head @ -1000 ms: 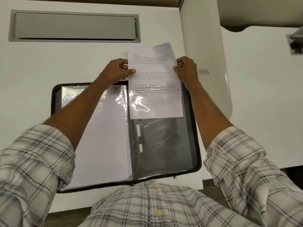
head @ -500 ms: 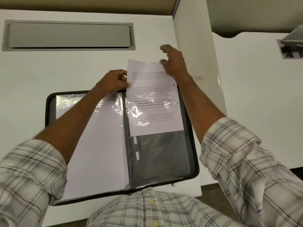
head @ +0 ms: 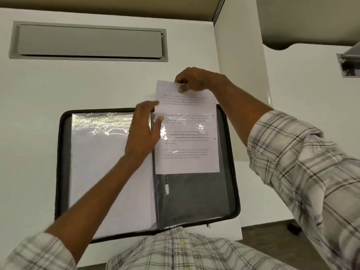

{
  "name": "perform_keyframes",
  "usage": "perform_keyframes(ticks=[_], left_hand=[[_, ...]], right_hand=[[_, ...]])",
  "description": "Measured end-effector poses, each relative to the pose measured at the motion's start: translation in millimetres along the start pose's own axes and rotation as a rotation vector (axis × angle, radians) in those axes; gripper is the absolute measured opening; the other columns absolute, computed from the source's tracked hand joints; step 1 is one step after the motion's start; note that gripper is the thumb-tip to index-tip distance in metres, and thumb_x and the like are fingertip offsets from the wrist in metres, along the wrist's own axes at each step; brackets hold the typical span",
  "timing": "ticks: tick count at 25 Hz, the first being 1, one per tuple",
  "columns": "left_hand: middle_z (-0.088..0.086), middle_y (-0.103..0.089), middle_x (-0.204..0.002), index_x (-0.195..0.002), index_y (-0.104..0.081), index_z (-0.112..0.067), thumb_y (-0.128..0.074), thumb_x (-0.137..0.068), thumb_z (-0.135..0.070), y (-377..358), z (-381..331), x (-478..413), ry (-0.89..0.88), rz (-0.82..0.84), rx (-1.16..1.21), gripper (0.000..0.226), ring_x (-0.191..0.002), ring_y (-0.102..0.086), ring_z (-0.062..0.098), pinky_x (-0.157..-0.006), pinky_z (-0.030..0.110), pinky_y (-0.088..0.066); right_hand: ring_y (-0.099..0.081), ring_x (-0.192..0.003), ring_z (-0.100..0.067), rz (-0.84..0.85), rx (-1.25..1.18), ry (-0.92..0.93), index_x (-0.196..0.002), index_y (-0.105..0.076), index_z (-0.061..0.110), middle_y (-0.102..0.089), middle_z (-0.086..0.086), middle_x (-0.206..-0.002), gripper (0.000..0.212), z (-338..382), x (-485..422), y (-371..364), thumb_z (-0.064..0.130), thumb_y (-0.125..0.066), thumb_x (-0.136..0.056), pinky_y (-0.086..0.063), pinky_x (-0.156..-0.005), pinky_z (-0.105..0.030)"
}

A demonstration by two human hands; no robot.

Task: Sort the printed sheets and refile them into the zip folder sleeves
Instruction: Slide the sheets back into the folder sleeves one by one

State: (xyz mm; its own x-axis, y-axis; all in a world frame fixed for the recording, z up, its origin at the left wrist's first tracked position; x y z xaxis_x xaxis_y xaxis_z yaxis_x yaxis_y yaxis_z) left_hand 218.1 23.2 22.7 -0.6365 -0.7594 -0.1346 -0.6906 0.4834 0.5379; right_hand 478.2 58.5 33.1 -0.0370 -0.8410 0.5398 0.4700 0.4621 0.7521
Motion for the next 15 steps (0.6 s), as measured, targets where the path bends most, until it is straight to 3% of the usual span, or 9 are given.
perform_keyframes(ticks=[3,7,10,13,15], left_hand=[[0.002,-0.058,-0.147,-0.142,-0.058,-0.015,-0.06,-0.104,-0.027,-14.6,-13.0,62.8,-0.098,0.235,-0.096,0.04,-0.139,-0.048,0.013,-0.117,0.031,-0.038],[0.003,-0.049,-0.157,-0.148,-0.054,-0.014,-0.056,-0.105,-0.029,-33.0,1.9,130.5,-0.227,0.405,-0.199,0.046,-0.151,-0.035,0.016,-0.125,0.041,-0.03],[0.005,-0.04,-0.163,-0.151,-0.05,-0.012,-0.054,-0.106,-0.03,-44.3,6.1,149.0,-0.281,0.431,-0.281,0.049,-0.156,-0.027,0.021,-0.128,0.043,-0.022],[0.006,-0.036,-0.165,-0.153,-0.048,-0.012,-0.053,-0.106,-0.033,-50.0,0.8,150.6,-0.261,0.407,-0.293,0.051,-0.157,-0.024,0.021,-0.128,0.044,-0.021],[0.005,-0.035,-0.165,-0.152,-0.048,-0.012,-0.055,-0.106,-0.034,-48.4,-3.8,146.6,-0.224,0.375,-0.291,0.052,-0.157,-0.023,0.019,-0.128,0.041,-0.02]], right_hand=[[-0.064,-0.101,-0.02,0.181,-0.01,0.005,-0.121,-0.072,0.017,-0.071,-0.001,-0.114,0.026,5.3,4.2,-7.1,0.021,-0.07,-0.096,-0.049,-0.092,-0.035],[-0.065,-0.089,-0.011,0.269,-0.019,0.019,-0.118,-0.074,0.019,-0.074,0.002,-0.111,0.025,10.5,8.9,-21.3,0.021,-0.073,-0.094,-0.05,-0.08,-0.023],[-0.068,-0.094,-0.013,0.19,-0.093,0.042,-0.115,-0.077,0.02,-0.075,0.003,-0.109,0.026,12.9,12.1,-16.8,0.021,-0.078,-0.089,-0.052,-0.088,-0.026],[-0.061,-0.092,-0.014,0.116,-0.128,0.067,-0.116,-0.072,0.013,-0.068,0.002,-0.102,0.03,17.5,16.5,-18.3,0.019,-0.08,-0.087,-0.045,-0.076,-0.018],[-0.06,-0.086,-0.012,0.163,-0.132,0.065,-0.107,-0.071,0.016,-0.067,0.007,-0.093,0.022,21.3,21.5,-29.6,0.017,-0.08,-0.087,-0.045,-0.077,-0.023]])
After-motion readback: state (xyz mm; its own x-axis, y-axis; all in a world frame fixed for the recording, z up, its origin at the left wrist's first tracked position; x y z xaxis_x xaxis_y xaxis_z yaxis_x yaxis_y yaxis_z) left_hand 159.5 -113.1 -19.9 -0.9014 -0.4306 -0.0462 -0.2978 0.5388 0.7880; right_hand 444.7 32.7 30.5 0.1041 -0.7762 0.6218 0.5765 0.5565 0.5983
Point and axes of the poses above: each hand's wrist, its own x-axis away from the middle knuckle, its own y-axis out of the back of the hand, z = x × y, the point moved 4 cm from there along -x, towards the middle knuckle
